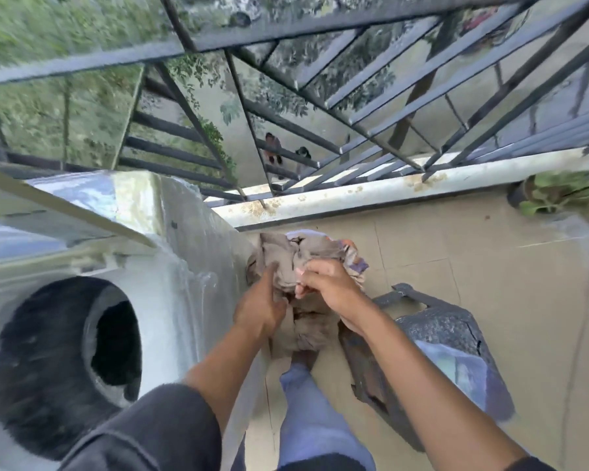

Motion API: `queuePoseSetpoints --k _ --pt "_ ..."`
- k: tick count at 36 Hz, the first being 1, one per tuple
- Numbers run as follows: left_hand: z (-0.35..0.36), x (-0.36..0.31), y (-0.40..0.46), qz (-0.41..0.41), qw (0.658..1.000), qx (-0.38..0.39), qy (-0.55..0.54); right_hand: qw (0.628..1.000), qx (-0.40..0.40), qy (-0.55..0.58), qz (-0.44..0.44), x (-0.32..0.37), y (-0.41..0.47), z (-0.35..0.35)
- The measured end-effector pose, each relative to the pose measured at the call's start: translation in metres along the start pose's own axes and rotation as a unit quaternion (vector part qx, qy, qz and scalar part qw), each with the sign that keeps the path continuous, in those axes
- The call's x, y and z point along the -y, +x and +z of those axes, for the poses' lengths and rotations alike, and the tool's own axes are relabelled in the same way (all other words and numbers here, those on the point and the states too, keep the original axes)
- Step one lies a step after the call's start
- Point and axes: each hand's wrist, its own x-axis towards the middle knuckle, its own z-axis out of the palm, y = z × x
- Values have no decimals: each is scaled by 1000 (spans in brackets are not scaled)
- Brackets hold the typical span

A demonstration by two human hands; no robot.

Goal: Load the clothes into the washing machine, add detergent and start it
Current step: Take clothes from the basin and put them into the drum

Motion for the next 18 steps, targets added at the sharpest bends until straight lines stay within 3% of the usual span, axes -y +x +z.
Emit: queuePoseSetpoints --k 7,12,18 --pt "-30 -15 -38 41 992 -89 83 997 43 36 -46 32 -55 8" --pt "-61 -30 -66 112 976 -161 92 995 -49 88 -24 33 -66 7" --pt "-106 -40 -84 190 959 -207 35 989 -133 -61 8 21 -57 13"
